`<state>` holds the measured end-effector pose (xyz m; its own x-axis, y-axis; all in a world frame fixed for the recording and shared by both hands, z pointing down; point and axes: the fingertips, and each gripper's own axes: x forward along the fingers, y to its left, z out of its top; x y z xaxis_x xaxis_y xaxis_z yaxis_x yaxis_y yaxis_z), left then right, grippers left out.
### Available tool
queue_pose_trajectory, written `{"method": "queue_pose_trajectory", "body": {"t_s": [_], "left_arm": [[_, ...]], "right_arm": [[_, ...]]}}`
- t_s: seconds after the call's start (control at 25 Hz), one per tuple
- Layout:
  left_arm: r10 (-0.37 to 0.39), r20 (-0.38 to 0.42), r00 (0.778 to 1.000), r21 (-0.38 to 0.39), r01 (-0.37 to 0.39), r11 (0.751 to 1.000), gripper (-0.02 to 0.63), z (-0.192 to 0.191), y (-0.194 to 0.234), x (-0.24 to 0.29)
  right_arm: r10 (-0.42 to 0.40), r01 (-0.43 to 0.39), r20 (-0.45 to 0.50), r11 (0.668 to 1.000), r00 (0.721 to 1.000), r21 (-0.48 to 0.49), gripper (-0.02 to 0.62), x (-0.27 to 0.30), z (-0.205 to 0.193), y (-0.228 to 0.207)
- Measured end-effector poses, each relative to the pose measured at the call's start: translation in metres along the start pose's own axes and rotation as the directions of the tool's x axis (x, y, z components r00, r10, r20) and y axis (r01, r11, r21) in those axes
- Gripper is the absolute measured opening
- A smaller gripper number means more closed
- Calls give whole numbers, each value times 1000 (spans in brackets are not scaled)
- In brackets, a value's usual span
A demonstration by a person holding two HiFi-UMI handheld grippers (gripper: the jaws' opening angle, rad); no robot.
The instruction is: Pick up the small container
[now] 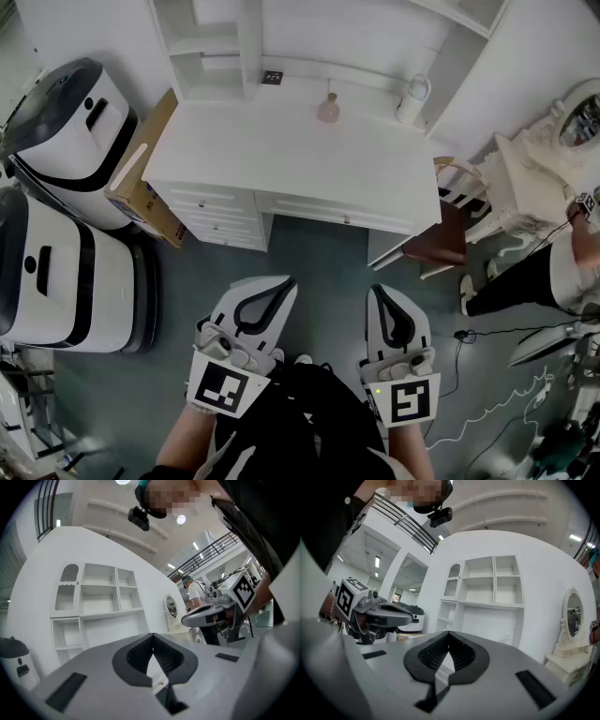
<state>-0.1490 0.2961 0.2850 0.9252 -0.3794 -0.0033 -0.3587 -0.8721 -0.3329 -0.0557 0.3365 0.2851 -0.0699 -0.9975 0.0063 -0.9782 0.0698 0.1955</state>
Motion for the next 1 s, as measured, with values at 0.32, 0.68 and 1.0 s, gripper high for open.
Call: {"method": "queue_pose_trajectory", "body": {"t_s": [0.32,0.68,1.0], "left_arm": [[-9,7,1000,3,9,1000,1,0,-1,-2],[-19,14,1000,-5,19,1000,0,-3,2,-10],[-42,38,998,-5,42,999,0,-4,9,-19]], "right_arm": [[3,-3,0,1000,1000,0,2,-1,0,4],[-23,23,-7,999,1000,-25,2,-1,3,14],[-39,37,-22,996,999,-80,2,1,5,33]]}}
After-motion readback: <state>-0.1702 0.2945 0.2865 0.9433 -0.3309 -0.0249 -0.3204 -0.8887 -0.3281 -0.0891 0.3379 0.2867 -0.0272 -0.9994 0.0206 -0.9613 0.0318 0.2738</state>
